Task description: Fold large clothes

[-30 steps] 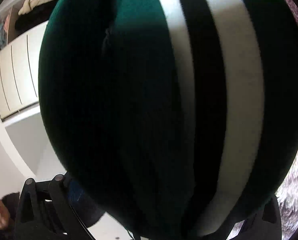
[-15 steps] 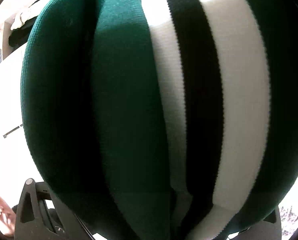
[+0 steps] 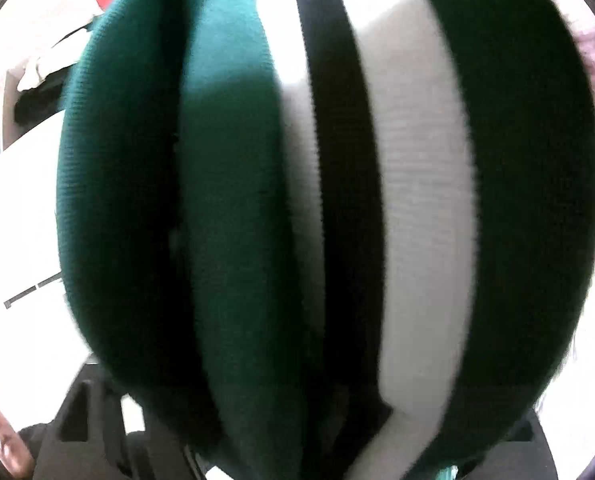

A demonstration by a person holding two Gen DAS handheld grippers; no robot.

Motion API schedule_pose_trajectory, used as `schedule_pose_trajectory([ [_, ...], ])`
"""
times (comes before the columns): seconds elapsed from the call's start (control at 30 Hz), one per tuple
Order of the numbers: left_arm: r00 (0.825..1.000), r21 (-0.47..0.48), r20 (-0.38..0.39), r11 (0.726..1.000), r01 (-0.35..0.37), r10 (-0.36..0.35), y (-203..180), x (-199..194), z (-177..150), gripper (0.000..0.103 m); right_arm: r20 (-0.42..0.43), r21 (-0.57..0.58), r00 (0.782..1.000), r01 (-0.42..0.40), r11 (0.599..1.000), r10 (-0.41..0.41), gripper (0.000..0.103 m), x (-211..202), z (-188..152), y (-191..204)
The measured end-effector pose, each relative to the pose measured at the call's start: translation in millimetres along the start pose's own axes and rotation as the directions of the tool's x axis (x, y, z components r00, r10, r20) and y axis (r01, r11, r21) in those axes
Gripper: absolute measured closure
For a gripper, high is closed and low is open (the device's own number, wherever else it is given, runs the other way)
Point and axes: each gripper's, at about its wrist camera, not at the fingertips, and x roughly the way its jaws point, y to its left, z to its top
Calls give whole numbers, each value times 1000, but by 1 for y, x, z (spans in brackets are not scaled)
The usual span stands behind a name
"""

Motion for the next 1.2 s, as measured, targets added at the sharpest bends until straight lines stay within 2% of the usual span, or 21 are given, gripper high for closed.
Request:
schedule_pose_trajectory([
  [0.03,999,25,19,999,-28,27,-8,-1,-1,27,15,-2,1000,3,1000,-3,22,5,-2,3],
  [0.1,997,27,48,998,-53,52,-15,-7,-4,56,40,-13,999,2,1000,-2,42,5,-7,9],
  [0.17,996,18,65,998,-55,54,-25,-16,-7,64,80,1,997,-4,1000,4,56,-2,-16,14],
  [0.2,995,30,68,997,-73,71,-32,-19,-9,66,89,-6,996,-6,1000,6,58,-3,-23,20],
  [0.37,996,59,56,995,-78,75,-71,-24,4,68,145,-4,989,-29,1000,29,63,-13,-48,47],
  [0.47,997,108,44,992,-69,64,-106,-27,16,68,181,-19,982,-56,998,58,63,-39,-68,63],
  [0.6,999,174,31,984,-46,41,-165,-19,44,68,246,-54,966,-66,996,78,63,-80,-89,100],
  [0.73,1000,216,16,976,14,-18,-235,5,92,68,317,-100,946,-40,994,70,63,-135,-91,154],
  [0.83,997,232,18,971,63,-69,-278,30,140,68,371,-136,927,6,991,45,63,-191,-74,200],
  [0.9,995,241,23,967,87,-96,-294,42,170,68,400,-159,916,41,986,26,63,-220,-55,231],
  [0.97,993,253,31,962,102,-114,-308,61,207,68,419,-175,908,66,982,14,63,-263,-11,257],
  [1.1,992,242,41,964,107,-120,-304,103,267,67,431,-167,902,100,981,-19,63,-298,62,276],
  [1.13,992,234,35,966,112,-123,-295,116,281,67,425,-164,905,107,981,-28,63,-313,94,276],
  [1.2,994,213,20,972,98,-104,-272,140,300,67,425,-141,904,121,983,-51,63,-305,130,268],
])
